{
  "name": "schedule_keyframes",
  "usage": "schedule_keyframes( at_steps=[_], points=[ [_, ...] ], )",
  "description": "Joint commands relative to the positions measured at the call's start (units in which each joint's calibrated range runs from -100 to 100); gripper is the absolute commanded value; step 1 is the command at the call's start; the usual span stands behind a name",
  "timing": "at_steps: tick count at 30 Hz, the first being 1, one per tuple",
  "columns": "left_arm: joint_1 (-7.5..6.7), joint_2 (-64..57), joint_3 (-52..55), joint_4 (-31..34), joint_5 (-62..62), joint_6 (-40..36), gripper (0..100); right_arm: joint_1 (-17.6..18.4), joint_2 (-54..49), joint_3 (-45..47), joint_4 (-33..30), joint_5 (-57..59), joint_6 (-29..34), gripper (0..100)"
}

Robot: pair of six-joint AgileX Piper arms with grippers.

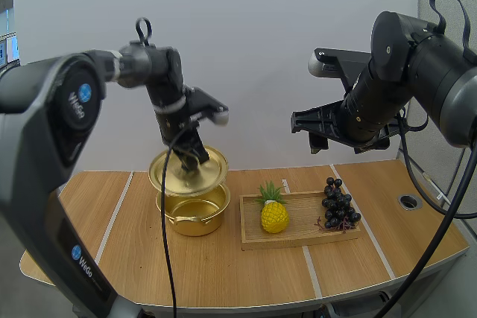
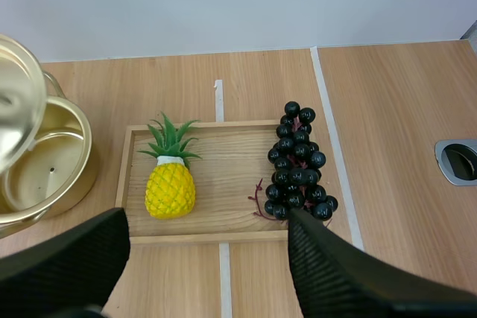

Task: Open the pot, put the grape inside, and close it

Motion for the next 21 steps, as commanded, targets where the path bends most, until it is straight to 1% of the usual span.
schedule_keyframes(
  at_steps=[1, 5, 10, 15, 21],
  points=[
    [0.04, -5.3, -3.8, 0.2, 1.3, -1.8, 0, -0.2, -0.3, 0.2, 0.2, 0.3, -0.4, 100],
    [0.13, -10.3, -9.1, 1.2, 1.1, -4.1, 0, -0.2, -0.3, 0.2, 0.2, 0.3, -0.4, 100],
    [0.13, -15.0, -16.2, 3.6, -1.7, -8.8, 0, -0.2, -0.3, 0.2, 0.2, 0.3, -0.4, 100],
    [0.13, -17.6, -24.3, 5.5, -5.4, -13.5, 0, -0.2, -0.3, 0.2, 0.2, 0.3, -0.4, 100],
    [0.13, -18.3, -35.7, 10.7, -7.8, -19.3, 0, -0.2, -0.3, 0.2, 0.2, 0.3, -0.4, 100]
  ],
)
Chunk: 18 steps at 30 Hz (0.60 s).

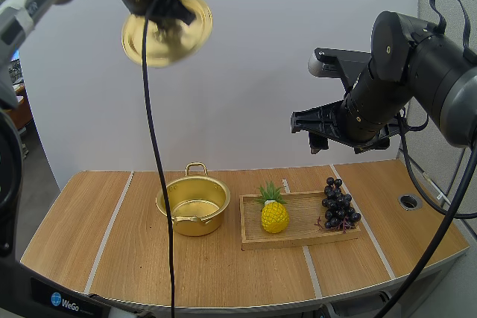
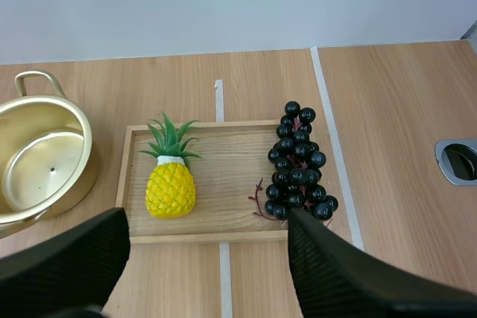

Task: Open the pot, put the grape inside, and close it

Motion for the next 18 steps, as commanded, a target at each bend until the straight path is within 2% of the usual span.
schedule_keyframes(
  at_steps=[1, 11, 18],
  points=[
    [0.06, -0.6, -5.5, 3.1, -3.1, -3.5, 0, -0.2, -0.3, 0.2, 0.2, 0.3, -0.4, 100],
    [0.06, -0.6, -19.0, 6.4, -14.2, -8.9, 0, -0.2, -0.3, 0.2, 0.2, 0.3, -0.4, 100],
    [0.06, -0.6, -21.0, 6.6, -17.5, -10.1, 0, -0.2, -0.3, 0.2, 1.1, 0.3, -0.4, 100]
  ],
)
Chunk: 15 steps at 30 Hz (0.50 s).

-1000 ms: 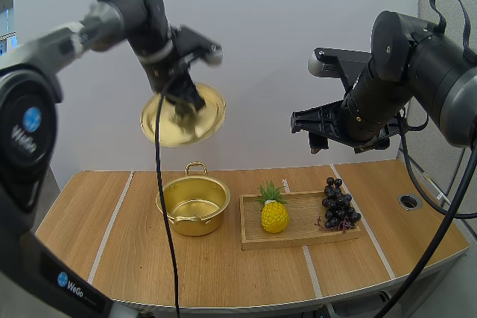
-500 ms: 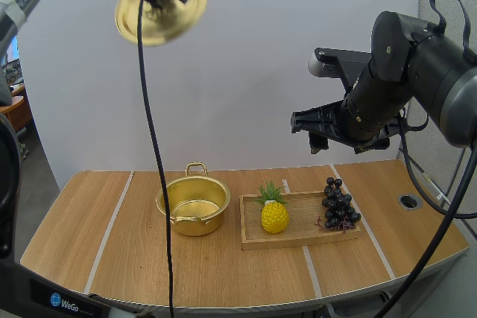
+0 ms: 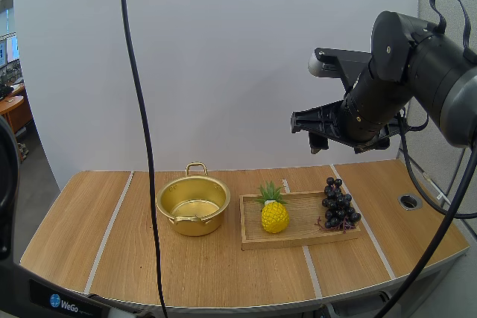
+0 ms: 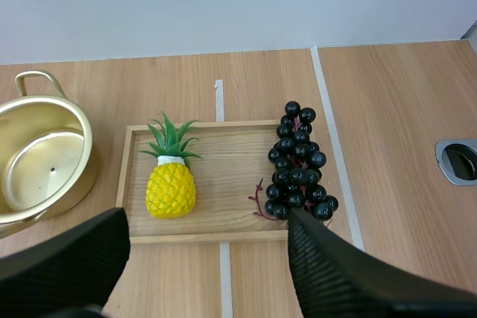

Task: Open the pot, put the grape inside, and close it

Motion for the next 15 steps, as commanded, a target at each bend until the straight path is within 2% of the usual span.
schedule_keyframes(
  at_steps=[1, 8, 15],
  points=[
    [0.06, -0.4, -0.4, 0.8, -3.6, -0.9, 0, -0.2, -0.3, 0.2, 0.4, 0.3, -0.4, 100],
    [0.06, -0.4, -0.4, 0.8, -3.1, -0.9, 0, -0.2, 0.0, 0.2, -0.5, 0.3, 0.5, 100],
    [0.06, -0.4, -0.4, 0.8, -3.3, -0.9, 0, -0.2, 6.9, 0.2, -7.8, 1.9, 5.2, 100]
  ],
)
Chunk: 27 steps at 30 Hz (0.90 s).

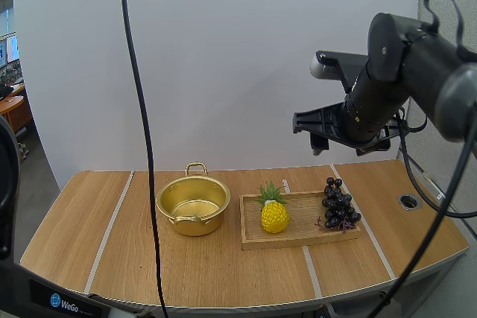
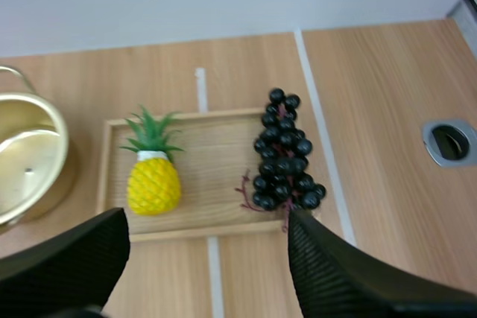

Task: Open the pot, put the grape inside, and close it

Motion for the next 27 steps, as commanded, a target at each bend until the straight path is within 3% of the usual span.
schedule_keyframes(
  at_steps=[1, 19, 27],
  points=[
    [0.06, -0.4, -0.4, 0.8, -2.7, -0.5, 0, -0.2, 4.2, 0.2, -3.4, 1.2, 1.9, 100],
    [0.06, -0.4, -0.4, 0.8, -2.5, -0.5, 0, -0.4, 18.1, 0.2, -6.4, -3.2, 1.9, 100],
    [0.06, -0.4, -0.4, 0.8, -2.5, -0.5, 0, -3.5, 23.3, 0.2, -5.8, -7.3, 0.2, 100]
  ],
)
